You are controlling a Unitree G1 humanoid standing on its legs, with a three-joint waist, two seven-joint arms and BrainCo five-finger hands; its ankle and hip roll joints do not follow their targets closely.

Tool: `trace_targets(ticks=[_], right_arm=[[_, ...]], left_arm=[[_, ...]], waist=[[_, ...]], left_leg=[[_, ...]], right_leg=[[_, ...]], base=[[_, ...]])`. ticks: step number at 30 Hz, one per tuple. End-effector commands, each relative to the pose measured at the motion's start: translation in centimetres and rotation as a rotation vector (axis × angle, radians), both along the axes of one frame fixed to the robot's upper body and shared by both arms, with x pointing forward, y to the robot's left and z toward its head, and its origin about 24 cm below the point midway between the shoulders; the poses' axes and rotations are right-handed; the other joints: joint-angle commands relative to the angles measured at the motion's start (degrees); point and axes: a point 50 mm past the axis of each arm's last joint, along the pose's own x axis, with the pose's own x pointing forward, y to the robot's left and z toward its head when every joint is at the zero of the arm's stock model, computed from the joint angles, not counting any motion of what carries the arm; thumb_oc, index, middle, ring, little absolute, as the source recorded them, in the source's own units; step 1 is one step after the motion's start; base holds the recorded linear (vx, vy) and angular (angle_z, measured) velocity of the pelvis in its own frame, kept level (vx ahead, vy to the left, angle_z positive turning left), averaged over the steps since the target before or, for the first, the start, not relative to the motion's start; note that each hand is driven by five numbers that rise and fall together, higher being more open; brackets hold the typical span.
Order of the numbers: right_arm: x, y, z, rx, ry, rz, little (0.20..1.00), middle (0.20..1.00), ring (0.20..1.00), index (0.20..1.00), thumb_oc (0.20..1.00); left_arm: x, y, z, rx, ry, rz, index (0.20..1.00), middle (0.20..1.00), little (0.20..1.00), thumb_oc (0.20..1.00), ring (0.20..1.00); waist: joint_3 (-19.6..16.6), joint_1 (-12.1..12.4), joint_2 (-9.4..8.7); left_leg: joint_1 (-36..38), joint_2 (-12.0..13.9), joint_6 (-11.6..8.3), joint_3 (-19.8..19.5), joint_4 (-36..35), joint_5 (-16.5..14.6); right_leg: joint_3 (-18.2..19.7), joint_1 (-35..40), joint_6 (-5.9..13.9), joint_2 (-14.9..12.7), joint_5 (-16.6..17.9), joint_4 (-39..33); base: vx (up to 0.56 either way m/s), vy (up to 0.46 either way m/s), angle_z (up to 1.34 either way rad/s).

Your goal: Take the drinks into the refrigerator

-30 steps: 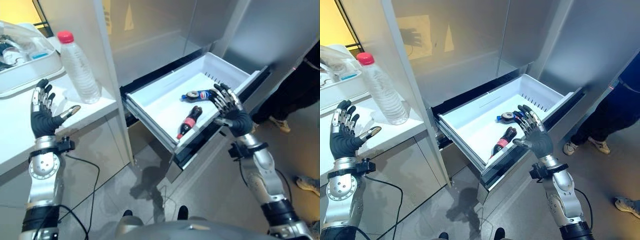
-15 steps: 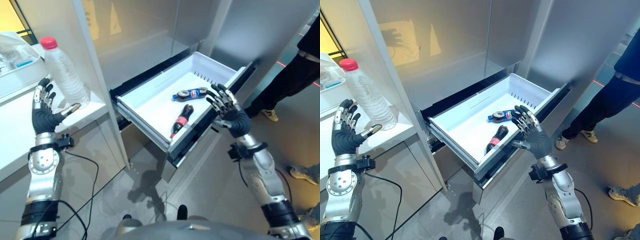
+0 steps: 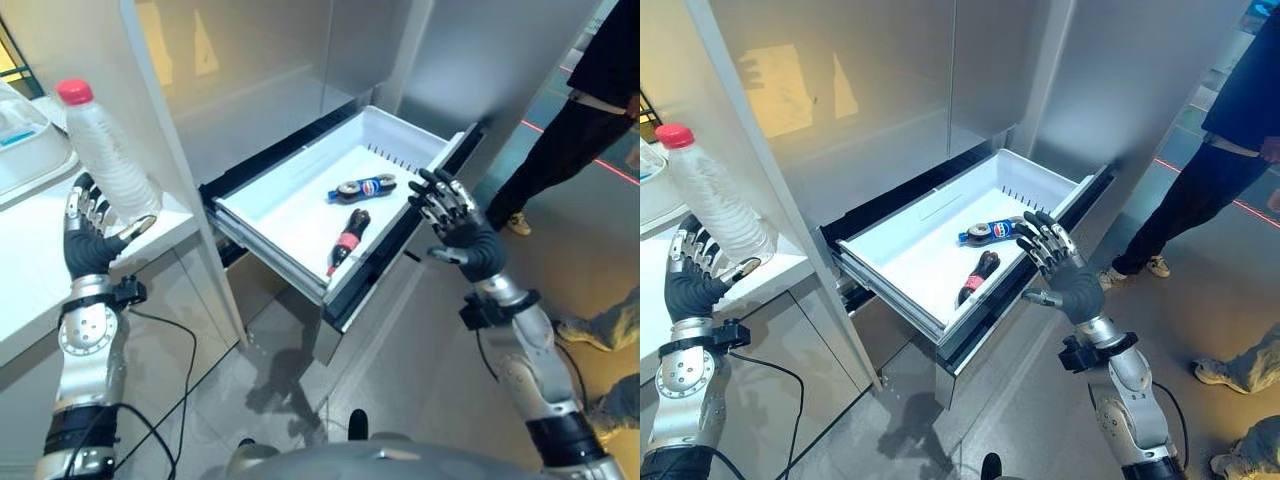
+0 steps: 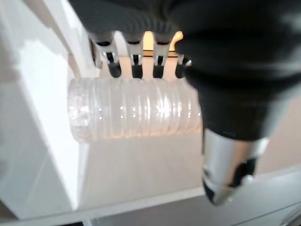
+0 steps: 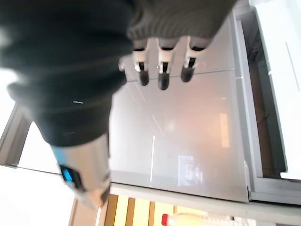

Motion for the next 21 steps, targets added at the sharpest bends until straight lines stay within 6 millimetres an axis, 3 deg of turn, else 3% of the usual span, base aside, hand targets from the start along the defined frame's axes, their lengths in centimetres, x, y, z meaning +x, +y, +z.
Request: trace_targets(ticks=[1, 12, 21], right_arm=[[-0.4, 0.4, 3.7, 0.042, -0.175, 0.052, 1.000, 1.000, 1.000, 1.000, 1.000], [-0.5, 1.1, 3.0, 0.055, -0.138, 0.098, 1.000, 1.000, 1.000, 1.000, 1.000], [-0.7, 1.6, 2.9, 0.079, -0.125, 0.141, 1.000, 1.000, 1.000, 1.000, 1.000]], left_arm=[[1.4, -0.4, 1.7, 0.012, -0.074, -0.046, 1.000, 1.000, 1.000, 1.000, 1.000], [4.2, -1.4, 3.5, 0.037, -0.101, -0.098, 1.000, 1.000, 1.000, 1.000, 1.000], [6.6, -2.6, 3.9, 0.062, -0.068, -0.118, 1.000, 1.000, 1.000, 1.000, 1.000]], waist=[[1.7, -0.7, 1.16], [1.3, -1.9, 1.05], [1.2, -3.2, 1.41]], left_leg=[[0.3, -3.5, 5.55, -0.7, 0.1, -4.4], [0.7, -3.5, 5.32, -0.1, 0.1, -4.6], [0.5, -3.5, 5.31, 0.2, 0.1, -4.6]], right_leg=[[-0.9, 1.7, 0.99, 1.2, -5.9, 6.4], [-0.3, 1.8, 1.00, 1.4, -5.5, 6.0], [0.1, 1.4, 1.09, 1.4, -5.5, 6.3]], base=[[0.00, 0.000, 0.00], [0.00, 0.004, -0.05], [0.00, 0.000, 0.00]])
